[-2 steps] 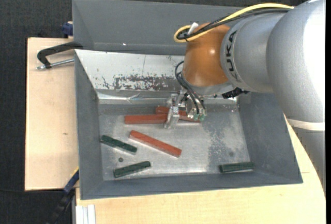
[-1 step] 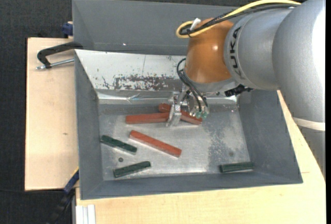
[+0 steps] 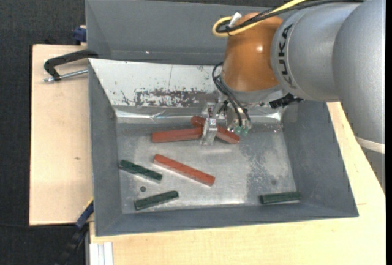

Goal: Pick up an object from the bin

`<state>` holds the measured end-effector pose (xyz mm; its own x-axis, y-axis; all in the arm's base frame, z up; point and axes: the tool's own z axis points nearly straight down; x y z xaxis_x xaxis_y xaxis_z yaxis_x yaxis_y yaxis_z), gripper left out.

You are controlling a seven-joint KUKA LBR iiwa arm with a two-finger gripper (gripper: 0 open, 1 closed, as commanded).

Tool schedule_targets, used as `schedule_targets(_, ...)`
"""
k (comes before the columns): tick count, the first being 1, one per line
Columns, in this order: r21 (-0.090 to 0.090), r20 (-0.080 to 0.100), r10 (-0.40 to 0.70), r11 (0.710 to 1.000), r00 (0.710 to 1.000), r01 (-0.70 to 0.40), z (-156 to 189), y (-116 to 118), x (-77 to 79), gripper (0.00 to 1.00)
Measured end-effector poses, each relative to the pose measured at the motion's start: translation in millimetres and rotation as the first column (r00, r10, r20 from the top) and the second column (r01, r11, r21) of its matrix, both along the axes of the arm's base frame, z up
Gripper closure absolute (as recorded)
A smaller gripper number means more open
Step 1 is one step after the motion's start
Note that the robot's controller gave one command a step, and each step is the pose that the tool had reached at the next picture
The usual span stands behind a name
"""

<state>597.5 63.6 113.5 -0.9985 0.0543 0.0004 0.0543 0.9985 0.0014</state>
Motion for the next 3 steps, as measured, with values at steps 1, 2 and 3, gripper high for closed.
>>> schedule_targets(1, 0.001, 0.008, 0.0, 1.0, 1.0, 0.0, 15.6, 0.3, 1.7, 1.0)
schedule_targets(2, 0.001, 0.006, 0.0, 1.0, 1.0, 0.0, 27.6, 0.4, 1.1, 1.0)
schedule_targets(3, 0.001, 0.008, 0.001, 1.0, 1.0, -0.001, 38.9, 0.6, 2.0, 1.0)
